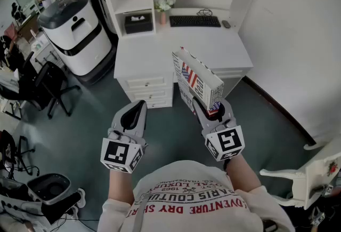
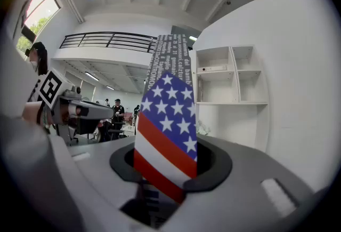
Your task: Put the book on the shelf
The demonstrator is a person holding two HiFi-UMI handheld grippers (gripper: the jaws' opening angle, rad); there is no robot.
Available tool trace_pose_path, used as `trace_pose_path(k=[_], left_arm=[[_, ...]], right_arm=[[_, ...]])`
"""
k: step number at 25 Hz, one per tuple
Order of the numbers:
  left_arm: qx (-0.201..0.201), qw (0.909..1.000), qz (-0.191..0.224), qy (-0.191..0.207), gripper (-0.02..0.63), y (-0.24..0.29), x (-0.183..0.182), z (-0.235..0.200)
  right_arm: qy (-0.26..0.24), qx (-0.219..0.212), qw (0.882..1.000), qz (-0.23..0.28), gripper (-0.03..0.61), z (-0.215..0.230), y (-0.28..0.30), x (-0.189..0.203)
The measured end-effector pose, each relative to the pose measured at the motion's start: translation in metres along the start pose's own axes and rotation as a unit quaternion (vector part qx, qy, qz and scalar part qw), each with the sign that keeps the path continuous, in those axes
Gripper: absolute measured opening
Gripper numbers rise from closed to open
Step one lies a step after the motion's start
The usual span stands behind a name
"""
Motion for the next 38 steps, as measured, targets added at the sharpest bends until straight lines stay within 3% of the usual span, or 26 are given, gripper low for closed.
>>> trace_pose_path(k=[10,21,28,38], left_arm=[[0.013,0.9999,-0.007,-0.008,0.003,-0.002,-0.001,-0.011],[0.013,0.9990,-0.036,-0.023,0.003,0.002,0.034,-0.061],[-0.014,0.9989,-0.037,-0.027,0.003,0.062,0.035,-0.098],[-0.046,0.9986,-0.024,0.012,0.003,0.227,0.000,-0.137]], right_arm=[[0.006,0.008,1.000,-0.012,0.156,-0.015,0.006,-0.001],[0.031,0.005,0.999,-0.036,0.156,-0.043,0.053,0.025],[0.026,-0.022,0.999,-0.020,0.156,0.002,0.123,0.034],[0.017,-0.052,0.999,-0.003,0.156,0.133,0.257,0.048]])
Point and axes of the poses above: the fingertips, and each gripper's own axes: y forward along the fingers, z to its right, x out of its underside, the point moved 1 cm from there along -y, backward along the fingers, and after that the axes turned 9 degrees about -y, right-handed, at the moved point
